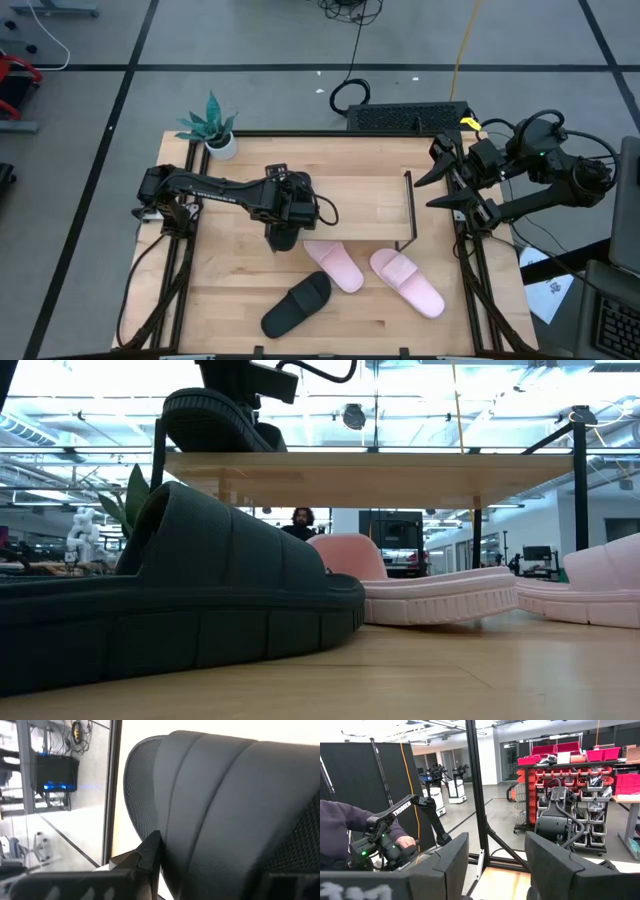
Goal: Pick and place slides into the shelf
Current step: Put the left black slipper on the shelf
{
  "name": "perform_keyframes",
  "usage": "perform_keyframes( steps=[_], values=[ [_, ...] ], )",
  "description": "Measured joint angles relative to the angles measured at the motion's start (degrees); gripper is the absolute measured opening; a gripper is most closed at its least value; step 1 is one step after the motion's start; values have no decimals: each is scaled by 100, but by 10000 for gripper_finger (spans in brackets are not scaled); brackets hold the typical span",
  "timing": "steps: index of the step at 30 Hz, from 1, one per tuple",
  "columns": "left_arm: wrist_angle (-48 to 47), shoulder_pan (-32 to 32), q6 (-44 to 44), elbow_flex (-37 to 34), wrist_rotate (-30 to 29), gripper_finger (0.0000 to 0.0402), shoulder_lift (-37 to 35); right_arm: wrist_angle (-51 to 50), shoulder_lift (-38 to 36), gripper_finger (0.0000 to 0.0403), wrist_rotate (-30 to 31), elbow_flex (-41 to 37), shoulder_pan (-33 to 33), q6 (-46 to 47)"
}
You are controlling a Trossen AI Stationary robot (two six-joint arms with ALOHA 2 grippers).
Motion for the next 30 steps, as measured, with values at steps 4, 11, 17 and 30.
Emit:
perform_keyframes(
  steps=[4, 11, 17, 30],
  values=[
    [-4, 2, -449, 0, -105, 83, -2, -8, 0, 183, -1, 0, 0, 0],
    [-13, 6, -564, 0, -143, 83, -2, -149, 0, 183, -1, -2, 1, -2],
    [-22, -28, -522, 0, -150, 83, -2, -182, -2, 183, -1, -2, 2, -2],
    [-13, -35, -513, 0, -139, 84, -2, -177, -2, 183, -1, -2, 2, -2]
  ],
)
